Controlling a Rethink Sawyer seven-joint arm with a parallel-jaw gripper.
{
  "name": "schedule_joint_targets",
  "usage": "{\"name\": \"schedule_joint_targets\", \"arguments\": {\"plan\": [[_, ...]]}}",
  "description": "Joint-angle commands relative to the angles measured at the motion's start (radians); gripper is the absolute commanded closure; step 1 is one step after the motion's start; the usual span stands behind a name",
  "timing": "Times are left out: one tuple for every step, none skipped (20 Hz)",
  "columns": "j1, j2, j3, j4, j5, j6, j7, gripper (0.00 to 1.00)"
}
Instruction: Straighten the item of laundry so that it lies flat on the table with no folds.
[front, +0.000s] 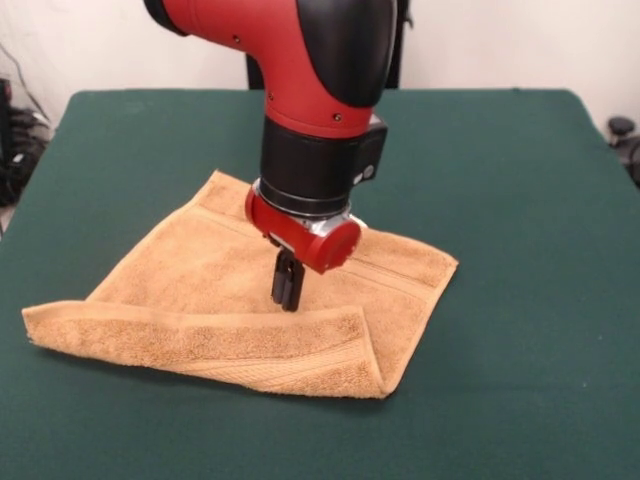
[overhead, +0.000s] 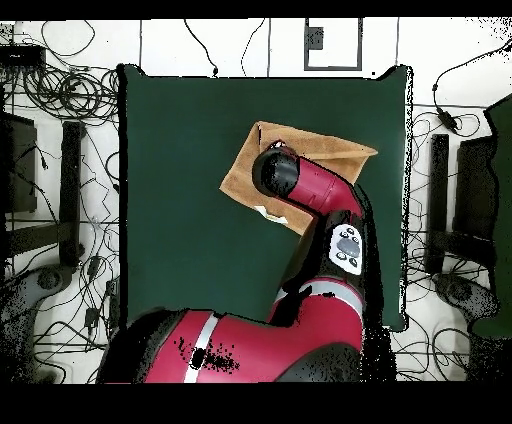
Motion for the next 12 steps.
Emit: {"name": "schedule_joint_targets", "arguments": {"plan": [[0.009, 0.011, 0.153, 0.121, 0.021, 0.138, 0.12, 1.0], [0.007, 0.013, 0.158, 0.122, 0.02, 0.14, 0.116, 1.0], [0.005, 0.016, 0.162, 0.121, 0.019, 0.141, 0.113, 1.0], [0.002, 0.021, 0.167, 0.118, 0.019, 0.141, 0.11, 1.0], [-0.001, 0.027, 0.169, 0.112, 0.017, 0.141, 0.106, 1.0], [-0.003, 0.033, 0.172, 0.106, 0.016, 0.142, 0.102, 1.0], [-0.009, 0.04, 0.18, 0.101, 0.015, 0.137, 0.097, 1.0], [-0.012, 0.045, 0.184, 0.097, 0.014, 0.13, 0.094, 1.0], [-0.015, 0.048, 0.187, 0.092, 0.013, 0.123, 0.092, 1.0], [-0.017, 0.052, 0.19, 0.087, 0.011, 0.115, 0.091, 1.0], [-0.016, 0.058, 0.187, 0.075, 0.01, 0.12, 0.09, 1.0], [-0.015, 0.066, 0.187, 0.066, 0.009, 0.115, 0.092, 1.0]]}}
